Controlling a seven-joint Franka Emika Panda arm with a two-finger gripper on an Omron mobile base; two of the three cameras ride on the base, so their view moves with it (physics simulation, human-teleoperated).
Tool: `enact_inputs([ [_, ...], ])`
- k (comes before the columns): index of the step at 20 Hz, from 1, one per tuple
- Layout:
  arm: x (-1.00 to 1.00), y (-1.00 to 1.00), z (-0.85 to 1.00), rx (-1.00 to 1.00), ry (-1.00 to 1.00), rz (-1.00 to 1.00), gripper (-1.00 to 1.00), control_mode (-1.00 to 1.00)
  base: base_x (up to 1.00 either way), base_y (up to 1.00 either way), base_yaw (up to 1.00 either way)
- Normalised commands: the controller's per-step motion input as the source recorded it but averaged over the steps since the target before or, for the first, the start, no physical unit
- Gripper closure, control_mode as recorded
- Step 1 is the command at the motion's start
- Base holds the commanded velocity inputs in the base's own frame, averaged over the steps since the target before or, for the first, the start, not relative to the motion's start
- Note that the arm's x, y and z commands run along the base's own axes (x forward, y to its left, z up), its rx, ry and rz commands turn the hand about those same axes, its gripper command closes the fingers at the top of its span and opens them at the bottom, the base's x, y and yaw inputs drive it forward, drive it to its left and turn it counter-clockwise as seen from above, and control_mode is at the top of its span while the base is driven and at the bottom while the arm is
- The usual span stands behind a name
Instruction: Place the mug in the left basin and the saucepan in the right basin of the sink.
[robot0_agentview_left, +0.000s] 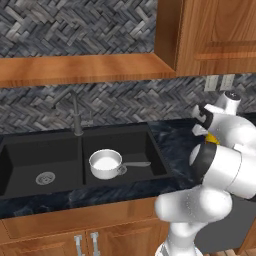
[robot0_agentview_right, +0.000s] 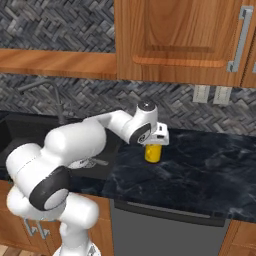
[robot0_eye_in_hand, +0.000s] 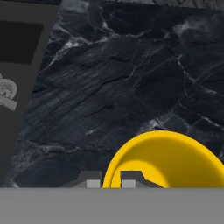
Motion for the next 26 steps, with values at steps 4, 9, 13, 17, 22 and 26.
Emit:
enact_inputs([
  [4,-0.34,0.6,0.43,-0.03,-0.11,0.0,1.0,-1.0,0.0,0.0,0.0],
  [9,0.0,0.04,0.0,0.0,0.0,0.0,1.0,-1.0,0.0,0.0,0.0],
  [13,0.0,0.01,0.0,0.0,0.0,0.0,1.0,-1.0,0.0,0.0,0.0],
  [17,0.0,0.05,0.0,0.0,0.0,-0.01,1.0,1.0,0.0,0.38,-0.06],
  [22,0.0,0.0,0.0,0.0,0.0,0.0,1.0,1.0,0.0,0.69,-0.09],
  [26,0.0,0.0,0.0,0.0,0.0,0.0,1.0,1.0,0.0,0.86,-0.11],
])
